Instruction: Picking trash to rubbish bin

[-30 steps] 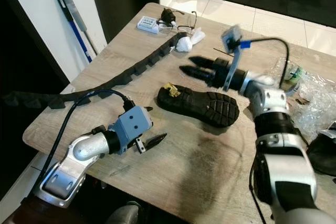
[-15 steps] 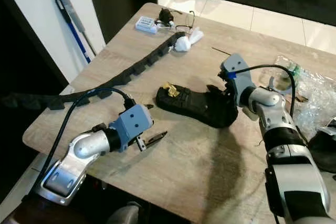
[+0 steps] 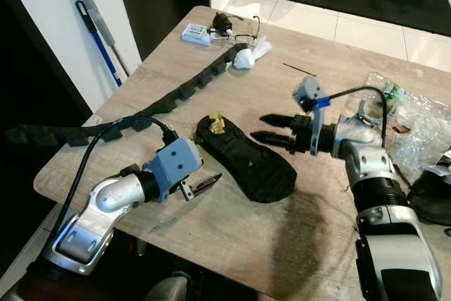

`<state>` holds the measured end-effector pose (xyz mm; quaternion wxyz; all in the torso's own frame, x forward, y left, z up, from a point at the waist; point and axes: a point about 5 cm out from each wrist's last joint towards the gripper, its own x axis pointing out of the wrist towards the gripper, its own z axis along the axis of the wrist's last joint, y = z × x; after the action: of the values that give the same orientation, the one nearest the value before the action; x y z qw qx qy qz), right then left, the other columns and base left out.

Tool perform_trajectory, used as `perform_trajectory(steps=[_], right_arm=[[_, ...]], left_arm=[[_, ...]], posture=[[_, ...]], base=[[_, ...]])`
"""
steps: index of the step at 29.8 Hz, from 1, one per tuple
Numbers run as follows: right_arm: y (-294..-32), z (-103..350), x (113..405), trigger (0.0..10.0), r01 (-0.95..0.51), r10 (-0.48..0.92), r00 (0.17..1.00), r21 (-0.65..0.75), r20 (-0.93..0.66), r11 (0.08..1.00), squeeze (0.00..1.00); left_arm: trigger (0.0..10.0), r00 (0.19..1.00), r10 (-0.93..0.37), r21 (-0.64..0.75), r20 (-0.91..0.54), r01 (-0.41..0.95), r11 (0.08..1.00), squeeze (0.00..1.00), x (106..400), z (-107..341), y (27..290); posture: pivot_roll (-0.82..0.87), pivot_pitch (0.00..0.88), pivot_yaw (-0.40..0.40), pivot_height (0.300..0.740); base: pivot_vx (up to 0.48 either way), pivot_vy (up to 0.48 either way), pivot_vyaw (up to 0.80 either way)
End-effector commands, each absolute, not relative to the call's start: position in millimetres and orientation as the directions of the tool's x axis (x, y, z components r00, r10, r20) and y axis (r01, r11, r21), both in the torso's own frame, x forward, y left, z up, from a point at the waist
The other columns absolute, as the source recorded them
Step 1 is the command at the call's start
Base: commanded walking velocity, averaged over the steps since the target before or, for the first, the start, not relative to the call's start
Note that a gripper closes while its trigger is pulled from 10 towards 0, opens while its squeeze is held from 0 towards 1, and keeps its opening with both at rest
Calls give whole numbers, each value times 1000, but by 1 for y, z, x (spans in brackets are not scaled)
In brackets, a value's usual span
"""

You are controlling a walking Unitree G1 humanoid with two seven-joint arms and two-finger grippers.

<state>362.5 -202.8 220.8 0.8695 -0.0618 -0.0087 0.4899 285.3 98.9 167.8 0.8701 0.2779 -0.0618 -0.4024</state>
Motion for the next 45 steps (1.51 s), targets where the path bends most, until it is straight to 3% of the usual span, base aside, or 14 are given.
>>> perform_trajectory(steps=[1,8,11,22,26,45], right_arm=[[-216,238,372,10000,-751,764,643,-149,62,644,0],[-224,234,372,10000,-705,715,699,-165,7,690,0],[-218,205,370,10000,-633,633,770,-220,-83,742,0],[-201,205,373,10000,-571,581,812,-141,49,809,0],[-200,204,371,10000,-560,572,819,-146,51,815,0],[-206,203,370,10000,-530,543,839,-164,39,832,0]], left_arm=[[10000,672,-731,526,-118,667,528,0,286,166,99],[10000,683,-722,532,-116,656,535,0,288,165,100],[10000,728,-670,555,-144,620,555,0,294,161,104],[10000,769,-631,570,-105,567,595,0,300,168,112],[10000,769,-631,574,-105,565,593,0,301,167,111],[10000,784,-613,547,-93,555,627,0,302,167,112]], posture=[[70,189,4,740],[68,189,4,740],[68,191,7,740],[67,198,20,740],[67,198,20,740],[62,202,19,740]], base=[[0,0,0],[0,0,0],[0,0,0],[0,-44,0],[0,-480,0],[0,0,0]])
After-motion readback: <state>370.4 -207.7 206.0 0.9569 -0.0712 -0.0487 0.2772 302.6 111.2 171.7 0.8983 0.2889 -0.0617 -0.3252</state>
